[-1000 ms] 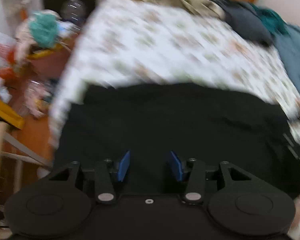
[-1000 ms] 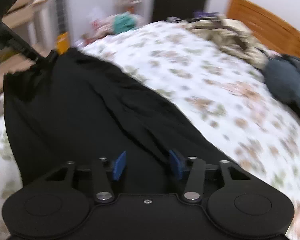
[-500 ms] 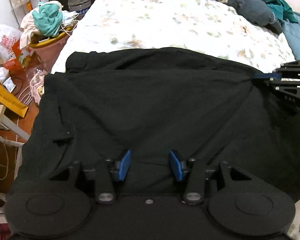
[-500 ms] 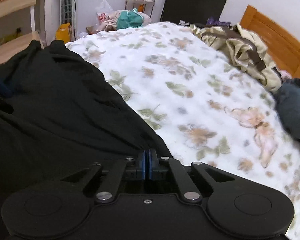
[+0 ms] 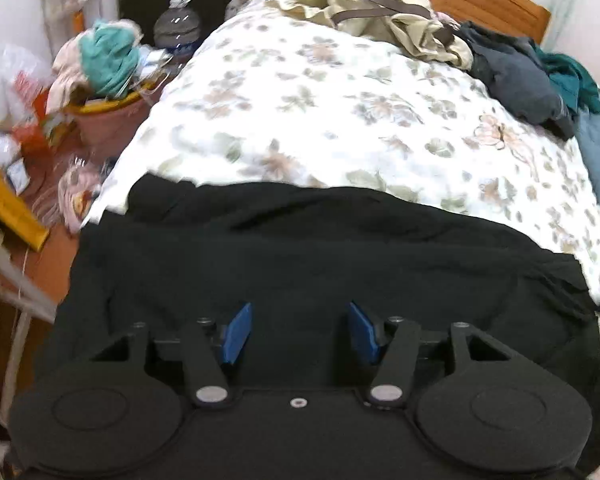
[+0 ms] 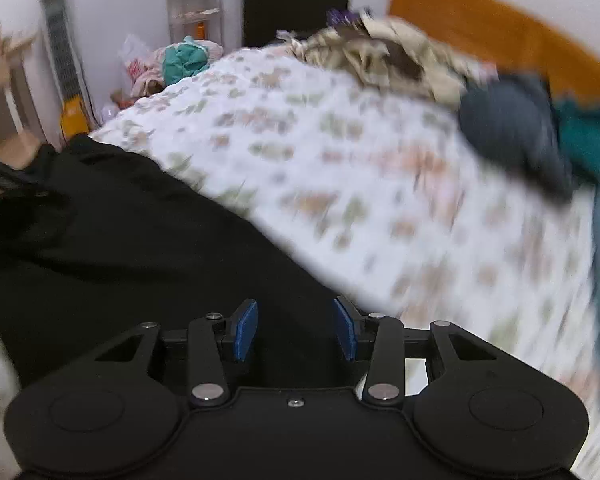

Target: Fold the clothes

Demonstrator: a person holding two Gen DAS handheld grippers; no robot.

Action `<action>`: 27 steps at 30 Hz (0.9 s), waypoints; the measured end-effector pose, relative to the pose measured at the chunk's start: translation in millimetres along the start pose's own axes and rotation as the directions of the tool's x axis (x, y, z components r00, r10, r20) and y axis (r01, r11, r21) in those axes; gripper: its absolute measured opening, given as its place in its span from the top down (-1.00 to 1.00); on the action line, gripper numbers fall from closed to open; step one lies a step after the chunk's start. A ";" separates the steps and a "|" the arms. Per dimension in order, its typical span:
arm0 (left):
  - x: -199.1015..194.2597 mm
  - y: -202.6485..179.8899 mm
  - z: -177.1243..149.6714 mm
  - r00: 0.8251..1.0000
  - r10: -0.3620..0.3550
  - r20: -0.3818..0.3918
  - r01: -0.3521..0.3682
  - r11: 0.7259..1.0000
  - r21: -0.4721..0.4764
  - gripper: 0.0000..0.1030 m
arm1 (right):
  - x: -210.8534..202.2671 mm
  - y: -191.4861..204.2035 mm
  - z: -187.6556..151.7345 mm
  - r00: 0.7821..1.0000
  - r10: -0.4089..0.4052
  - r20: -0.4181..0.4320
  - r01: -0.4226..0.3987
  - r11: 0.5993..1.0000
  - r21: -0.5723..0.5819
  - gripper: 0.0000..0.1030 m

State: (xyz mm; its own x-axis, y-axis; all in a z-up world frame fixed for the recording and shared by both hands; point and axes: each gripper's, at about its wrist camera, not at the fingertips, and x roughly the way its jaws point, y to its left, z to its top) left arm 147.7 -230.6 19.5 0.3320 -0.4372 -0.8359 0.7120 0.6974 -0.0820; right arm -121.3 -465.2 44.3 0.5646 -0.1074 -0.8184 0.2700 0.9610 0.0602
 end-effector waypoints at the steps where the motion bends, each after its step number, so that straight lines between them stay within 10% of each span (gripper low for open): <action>1: 6.5 -0.9 1.4 1.000 0.009 -0.001 -0.009 1.000 0.018 -0.06 | 1.4 4.1 -9.2 1.000 0.009 -0.029 -0.009 1.000 -0.005 0.10; 14: 49.3 3.1 20.1 0.998 0.054 -0.015 -0.053 0.997 0.060 -0.15 | 2.0 13.2 -73.2 0.992 0.002 -0.123 -0.007 0.999 -0.041 0.15; 27: -6.1 1.3 6.2 0.995 0.094 0.025 -0.094 0.995 0.026 -0.35 | -15.5 25.4 -62.8 0.998 -0.016 -0.059 0.023 0.993 0.117 0.03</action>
State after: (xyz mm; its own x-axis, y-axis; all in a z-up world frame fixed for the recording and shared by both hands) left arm 150.4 -230.6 27.8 0.4125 -0.3837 -0.8262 0.6930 0.7208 0.0113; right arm -172.2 -423.1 22.6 0.5129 -0.1074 -0.8517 0.3722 0.9218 0.1079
